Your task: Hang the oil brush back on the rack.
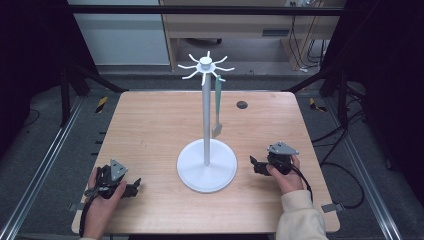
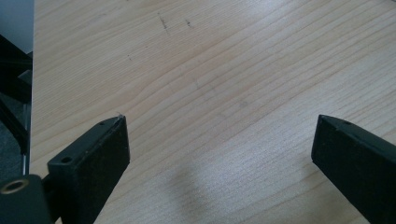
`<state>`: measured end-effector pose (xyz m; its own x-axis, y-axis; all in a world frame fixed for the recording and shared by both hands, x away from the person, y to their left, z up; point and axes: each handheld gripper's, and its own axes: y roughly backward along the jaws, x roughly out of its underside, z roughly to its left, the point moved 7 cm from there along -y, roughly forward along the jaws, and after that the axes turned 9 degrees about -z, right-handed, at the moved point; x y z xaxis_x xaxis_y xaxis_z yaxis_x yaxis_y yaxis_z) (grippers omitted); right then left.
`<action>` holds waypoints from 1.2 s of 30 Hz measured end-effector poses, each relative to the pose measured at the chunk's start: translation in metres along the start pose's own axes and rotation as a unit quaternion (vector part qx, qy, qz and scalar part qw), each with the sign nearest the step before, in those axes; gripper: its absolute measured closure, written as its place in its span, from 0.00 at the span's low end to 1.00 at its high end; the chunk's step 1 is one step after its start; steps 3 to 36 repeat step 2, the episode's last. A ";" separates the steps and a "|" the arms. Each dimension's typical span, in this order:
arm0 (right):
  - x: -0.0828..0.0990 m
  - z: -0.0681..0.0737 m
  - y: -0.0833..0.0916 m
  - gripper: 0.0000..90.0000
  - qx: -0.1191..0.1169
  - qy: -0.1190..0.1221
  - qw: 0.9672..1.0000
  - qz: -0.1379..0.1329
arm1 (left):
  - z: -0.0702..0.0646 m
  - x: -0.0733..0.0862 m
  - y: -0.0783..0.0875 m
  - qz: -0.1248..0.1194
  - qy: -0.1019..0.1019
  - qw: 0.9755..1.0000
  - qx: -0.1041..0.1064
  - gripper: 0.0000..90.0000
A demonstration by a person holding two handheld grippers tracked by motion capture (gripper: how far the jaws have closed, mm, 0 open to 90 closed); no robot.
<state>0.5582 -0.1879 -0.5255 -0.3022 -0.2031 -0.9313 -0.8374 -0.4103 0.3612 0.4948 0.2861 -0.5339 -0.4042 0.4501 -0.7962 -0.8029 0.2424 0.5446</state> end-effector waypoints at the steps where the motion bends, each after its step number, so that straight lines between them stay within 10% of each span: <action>1: 0.000 0.001 0.000 0.12 -0.001 0.000 1.000 0.000 | 0.000 0.000 0.000 0.000 -0.001 1.000 0.000 0.04; 36: 0.000 0.001 0.000 0.12 0.001 0.001 1.000 -0.001 | 0.001 -0.001 0.000 0.000 -0.002 1.000 -0.001 0.04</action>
